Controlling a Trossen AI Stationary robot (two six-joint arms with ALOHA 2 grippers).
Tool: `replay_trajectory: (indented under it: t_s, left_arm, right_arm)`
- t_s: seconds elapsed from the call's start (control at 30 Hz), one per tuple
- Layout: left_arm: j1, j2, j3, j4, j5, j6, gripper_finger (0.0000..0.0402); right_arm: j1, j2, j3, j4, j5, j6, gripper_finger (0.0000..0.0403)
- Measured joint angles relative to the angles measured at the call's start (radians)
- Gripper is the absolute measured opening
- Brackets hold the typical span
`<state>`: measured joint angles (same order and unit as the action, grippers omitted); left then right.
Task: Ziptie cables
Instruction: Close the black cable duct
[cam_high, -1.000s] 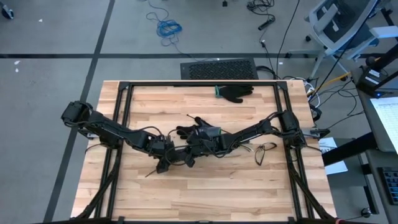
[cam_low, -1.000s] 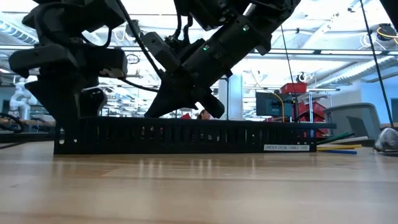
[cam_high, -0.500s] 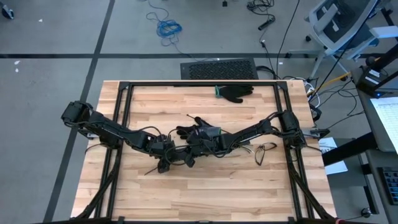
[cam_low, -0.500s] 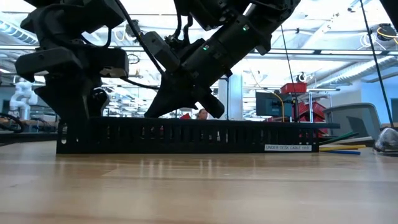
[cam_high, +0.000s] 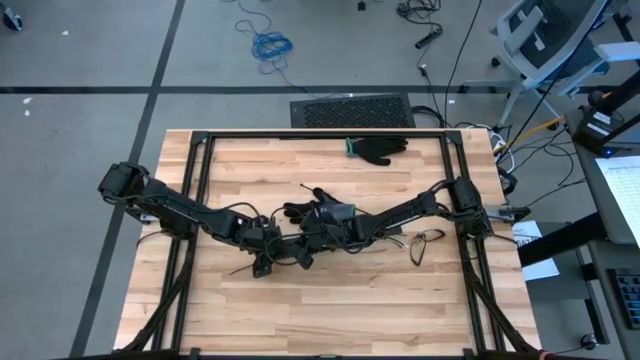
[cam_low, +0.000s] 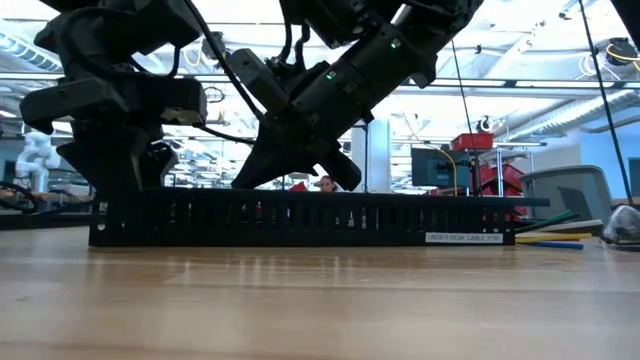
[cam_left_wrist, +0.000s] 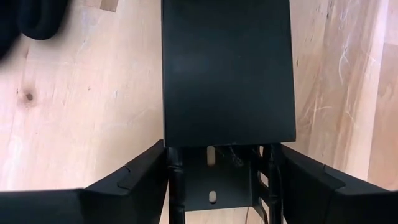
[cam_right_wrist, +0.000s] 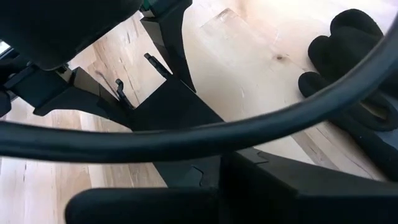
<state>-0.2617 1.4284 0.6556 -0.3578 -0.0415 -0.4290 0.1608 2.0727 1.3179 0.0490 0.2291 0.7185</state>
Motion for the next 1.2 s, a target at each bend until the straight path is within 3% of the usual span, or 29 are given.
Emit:
replay_trajectory:
  t_s: [0.37,0.53,0.73,0.9,1.2]
  left_arm:
    - [0.000,-0.001,0.001,-0.021,0.023,0.000,0.0235]
    - [-0.001,-0.001,0.001,-0.024,0.027,-0.003,0.0235]
    - [-0.001,-0.001,0.001,-0.025,0.029,-0.003,0.0235]
    - [-0.001,-0.001,0.001,-0.025,0.029,-0.002,0.0235]
    - [-0.001,-0.001,0.000,-0.023,0.029,-0.003,0.0235]
  right_arm:
    - [0.001,-0.005,0.001,-0.003,-0.003,-0.005,0.0000]
    - [0.005,-0.087,0.000,-0.064,-0.035,-0.074,0.0000]
    - [0.014,-0.229,0.001,-0.462,0.054,-0.076,0.0000]
    - [0.019,-0.248,0.000,-0.738,0.056,-0.048,0.0000]
    - [0.015,-0.208,0.001,-0.656,0.055,-0.056,0.0000]
